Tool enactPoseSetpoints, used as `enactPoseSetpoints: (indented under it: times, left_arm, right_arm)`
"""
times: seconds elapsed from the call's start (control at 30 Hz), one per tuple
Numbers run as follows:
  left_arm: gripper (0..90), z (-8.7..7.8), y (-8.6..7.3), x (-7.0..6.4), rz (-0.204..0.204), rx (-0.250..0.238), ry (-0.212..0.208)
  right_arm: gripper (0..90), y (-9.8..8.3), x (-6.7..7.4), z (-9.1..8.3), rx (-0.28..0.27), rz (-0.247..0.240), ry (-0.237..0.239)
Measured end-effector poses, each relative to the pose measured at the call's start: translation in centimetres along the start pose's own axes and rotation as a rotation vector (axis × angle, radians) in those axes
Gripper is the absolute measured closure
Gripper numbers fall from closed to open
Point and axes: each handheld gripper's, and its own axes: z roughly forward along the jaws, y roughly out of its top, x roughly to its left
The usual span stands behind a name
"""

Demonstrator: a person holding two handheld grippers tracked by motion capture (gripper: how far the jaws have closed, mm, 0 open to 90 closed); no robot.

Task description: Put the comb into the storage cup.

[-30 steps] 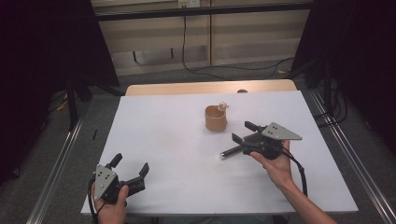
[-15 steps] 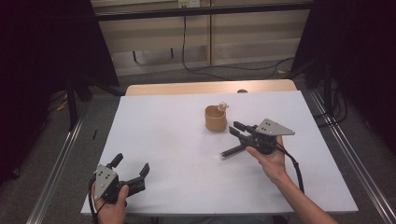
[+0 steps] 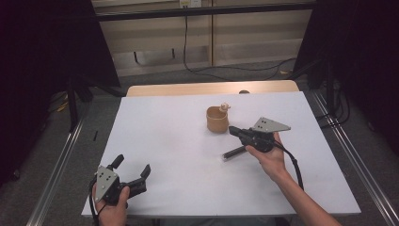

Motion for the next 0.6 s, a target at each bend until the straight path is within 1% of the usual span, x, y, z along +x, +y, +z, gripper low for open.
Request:
enactPoseSetpoints:
  times: [0.1,0.17,0.2,0.33,0.4,0.43,0.47,0.53,0.6]
  left_arm:
    - [2.6,0.0,0.0,0.0,-0.001,0.002,0.001]
    - [2.6,0.0,0.0,0.0,0.001,0.002,0.001]
    - [2.6,0.0,0.0,0.0,0.000,0.002,0.004]
    - [2.6,0.0,0.0,0.0,0.000,0.002,-0.001]
    - [2.6,0.0,0.0,0.0,0.002,0.004,-0.003]
    - [2.6,0.0,0.0,0.0,0.003,0.006,-0.003]
    - [2.6,0.0,0.0,0.0,0.004,0.004,-0.002]
    - [2.6,0.0,0.0,0.0,-0.001,0.000,0.000]
    - [2.6,0.0,0.0,0.0,0.001,0.001,-0.001]
  right_arm:
    - [90.0,0.3,-0.1,0.3,0.039,0.020,0.013]
    - [90.0,0.5,-0.2,0.6,0.090,0.036,0.032]
    - [90.0,0.6,-0.2,0.8,0.120,0.029,0.037]
    - [90.0,0.9,-0.2,1.4,0.197,0.036,0.051]
    - [90.0,1.2,-0.4,1.9,0.258,0.054,0.074]
    - [90.0,1.2,-0.4,2.1,0.281,0.056,0.078]
    - [90.0,1.4,-0.4,2.2,0.300,0.054,0.071]
    - [90.0,1.5,-0.6,2.4,0.319,0.073,0.076]
    - [90.0,1.6,-0.7,2.7,0.343,0.082,0.078]
